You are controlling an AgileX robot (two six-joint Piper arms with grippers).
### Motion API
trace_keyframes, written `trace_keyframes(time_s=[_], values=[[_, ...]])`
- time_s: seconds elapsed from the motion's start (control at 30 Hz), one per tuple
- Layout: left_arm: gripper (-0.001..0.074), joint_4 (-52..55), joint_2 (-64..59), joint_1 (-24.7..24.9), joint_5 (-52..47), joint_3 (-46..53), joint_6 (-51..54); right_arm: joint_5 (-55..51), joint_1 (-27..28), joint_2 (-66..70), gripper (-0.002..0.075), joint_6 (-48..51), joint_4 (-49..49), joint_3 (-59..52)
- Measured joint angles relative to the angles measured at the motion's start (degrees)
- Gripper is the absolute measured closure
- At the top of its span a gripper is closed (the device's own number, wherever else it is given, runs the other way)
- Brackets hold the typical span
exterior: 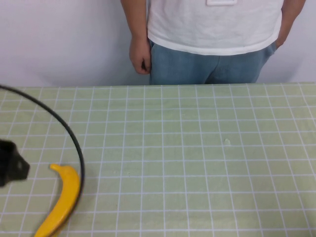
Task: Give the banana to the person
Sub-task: Pick up the banana
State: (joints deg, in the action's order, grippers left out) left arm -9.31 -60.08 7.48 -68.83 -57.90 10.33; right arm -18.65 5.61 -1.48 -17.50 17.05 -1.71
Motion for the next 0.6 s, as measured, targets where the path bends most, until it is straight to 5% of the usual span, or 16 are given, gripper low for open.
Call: trace_keyframes(time_s=[0.2,0.6], values=[[0.0266,4.2,-0.7,5.4,10.3,8.9,0.4,0.0,0.0,0.0,0.0735,0.0,0.0,0.0],[0.0266,3.1,-12.7,5.7,24.4,18.9,1.8,0.0,0.0,0.0,0.0735,0.0,0.0,0.0]])
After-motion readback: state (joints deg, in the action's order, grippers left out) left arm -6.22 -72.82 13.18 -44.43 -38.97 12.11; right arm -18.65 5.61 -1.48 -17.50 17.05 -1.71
